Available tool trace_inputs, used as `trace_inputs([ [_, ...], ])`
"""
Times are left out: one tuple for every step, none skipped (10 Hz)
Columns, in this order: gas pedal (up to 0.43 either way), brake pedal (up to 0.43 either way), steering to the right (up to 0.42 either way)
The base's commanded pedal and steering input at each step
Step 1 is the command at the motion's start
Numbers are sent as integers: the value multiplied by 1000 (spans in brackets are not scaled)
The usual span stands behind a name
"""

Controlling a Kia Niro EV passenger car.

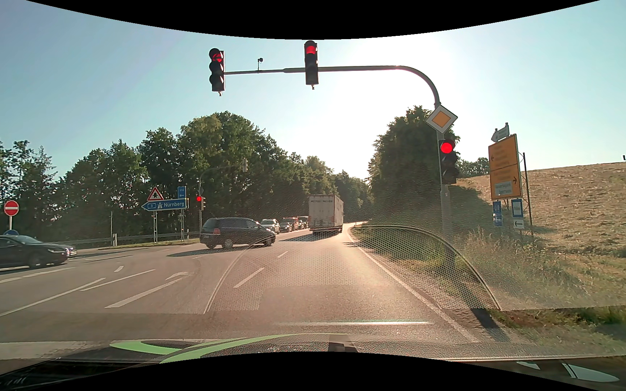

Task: Follow the waypoints while adhering to traffic rules and regulations

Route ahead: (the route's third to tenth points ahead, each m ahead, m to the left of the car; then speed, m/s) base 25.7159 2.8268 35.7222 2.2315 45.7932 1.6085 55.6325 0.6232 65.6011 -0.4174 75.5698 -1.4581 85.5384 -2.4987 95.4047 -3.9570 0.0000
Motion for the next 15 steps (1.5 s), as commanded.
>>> trace_inputs([
  [0, 226, 5],
  [0, 238, 4],
  [0, 238, 4],
  [0, 244, 5],
  [0, 244, 5],
  [0, 250, 5],
  [0, 250, 5],
  [0, 250, 5],
  [0, 250, 5],
  [0, 250, 5],
  [0, 250, 5],
  [0, 256, 5],
  [0, 256, 5],
  [0, 250, 5],
  [0, 256, 5],
])
